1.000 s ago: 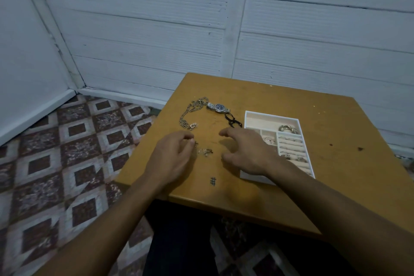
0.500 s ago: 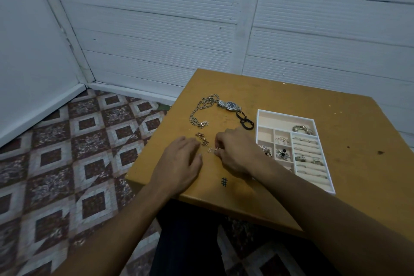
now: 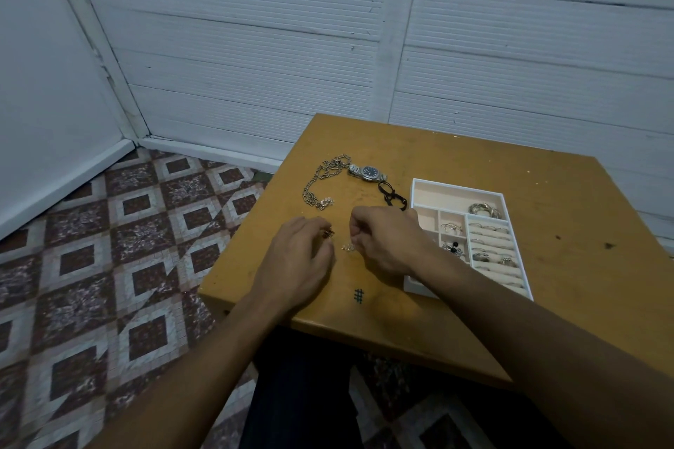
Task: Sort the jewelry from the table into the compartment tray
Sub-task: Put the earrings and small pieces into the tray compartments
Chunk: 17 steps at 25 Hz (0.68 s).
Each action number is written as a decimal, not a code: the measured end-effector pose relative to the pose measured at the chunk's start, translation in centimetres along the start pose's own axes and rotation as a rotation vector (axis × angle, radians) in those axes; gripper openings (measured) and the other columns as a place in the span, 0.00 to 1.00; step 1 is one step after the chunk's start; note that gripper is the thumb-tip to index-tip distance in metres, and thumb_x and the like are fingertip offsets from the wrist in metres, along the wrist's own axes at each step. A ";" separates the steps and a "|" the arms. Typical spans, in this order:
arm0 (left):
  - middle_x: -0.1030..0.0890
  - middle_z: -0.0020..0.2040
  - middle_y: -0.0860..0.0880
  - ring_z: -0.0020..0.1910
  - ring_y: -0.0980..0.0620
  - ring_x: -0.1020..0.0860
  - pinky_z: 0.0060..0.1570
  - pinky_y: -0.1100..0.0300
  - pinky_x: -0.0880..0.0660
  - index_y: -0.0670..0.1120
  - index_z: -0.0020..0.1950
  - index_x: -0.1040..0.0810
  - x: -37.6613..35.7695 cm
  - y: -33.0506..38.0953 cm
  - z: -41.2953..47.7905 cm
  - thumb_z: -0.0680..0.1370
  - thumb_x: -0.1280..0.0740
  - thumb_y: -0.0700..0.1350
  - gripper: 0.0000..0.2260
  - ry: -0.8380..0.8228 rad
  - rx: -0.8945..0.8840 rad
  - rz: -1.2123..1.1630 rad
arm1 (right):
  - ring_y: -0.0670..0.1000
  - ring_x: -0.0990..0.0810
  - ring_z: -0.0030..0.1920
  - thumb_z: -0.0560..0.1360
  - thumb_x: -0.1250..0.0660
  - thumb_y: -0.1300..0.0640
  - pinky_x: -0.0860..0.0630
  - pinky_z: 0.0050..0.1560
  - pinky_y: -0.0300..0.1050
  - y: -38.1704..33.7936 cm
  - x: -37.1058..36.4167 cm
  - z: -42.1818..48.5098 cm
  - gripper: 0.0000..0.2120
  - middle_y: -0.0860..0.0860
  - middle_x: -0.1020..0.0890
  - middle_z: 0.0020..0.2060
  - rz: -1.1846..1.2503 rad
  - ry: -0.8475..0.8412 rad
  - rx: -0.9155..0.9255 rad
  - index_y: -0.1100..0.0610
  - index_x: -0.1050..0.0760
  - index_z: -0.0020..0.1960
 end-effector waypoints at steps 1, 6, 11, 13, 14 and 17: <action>0.23 0.59 0.51 0.59 0.57 0.30 0.56 0.67 0.40 0.48 0.64 0.25 0.0 0.2 0.1 0.79 0.38 0.49 0.15 0.002 -0.001 -0.009 | 0.49 0.28 0.48 0.77 0.38 0.57 0.40 0.53 0.51 0.0 0.1 0.0 0.05 0.44 0.21 0.43 0.006 -0.004 -0.003 0.47 0.29 0.44; 0.22 0.62 0.51 0.62 0.55 0.28 0.59 0.64 0.35 0.48 0.66 0.25 0.1 1.2 0.8 0.80 0.38 0.48 0.15 0.022 0.059 -0.104 | 0.49 0.25 0.47 0.77 0.37 0.62 0.30 0.45 0.43 -0.1 1.0 -0.3 0.05 0.48 0.22 0.43 0.151 0.006 0.040 0.54 0.24 0.47; 0.21 0.60 0.52 0.58 0.58 0.26 0.56 0.66 0.31 0.49 0.64 0.23 0.0 2.3 1.3 0.81 0.39 0.46 0.13 0.054 0.187 -0.358 | 0.49 0.23 0.47 0.78 0.37 0.64 0.26 0.47 0.43 -0.5 2.2 -0.6 0.07 0.50 0.20 0.45 0.170 0.028 0.089 0.57 0.22 0.50; 0.20 0.57 0.53 0.56 0.59 0.25 0.53 0.66 0.30 0.50 0.61 0.22 -0.2 2.8 1.5 0.82 0.41 0.46 0.11 0.068 0.271 -0.505 | 0.48 0.23 0.45 0.77 0.37 0.64 0.28 0.44 0.41 -0.4 2.7 -0.7 0.07 0.49 0.20 0.43 0.165 0.030 0.103 0.56 0.21 0.50; 0.20 0.55 0.53 0.56 0.57 0.24 0.55 0.63 0.28 0.50 0.58 0.22 -0.4 3.1 1.6 0.82 0.41 0.46 0.10 0.074 0.337 -0.611 | 0.48 0.24 0.44 0.77 0.37 0.64 0.29 0.42 0.40 -0.4 3.0 -0.8 0.07 0.48 0.21 0.42 0.163 0.033 0.110 0.56 0.21 0.50; 0.17 0.52 0.47 0.54 0.53 0.20 0.56 0.58 0.24 0.43 0.57 0.20 -0.9 4.1 2.2 0.82 0.43 0.45 0.13 0.058 0.508 -0.918 | 0.45 0.27 0.40 0.76 0.35 0.63 0.34 0.36 0.34 -0.2 3.8 -0.8 0.06 0.45 0.24 0.38 0.130 0.063 0.136 0.56 0.21 0.49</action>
Point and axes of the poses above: each hand's wrist, its own z-axis towards the middle knuckle, its own x-axis out of the back of the hand, y = z × x, the point moved 2 cm from there along z, towards the middle knuckle
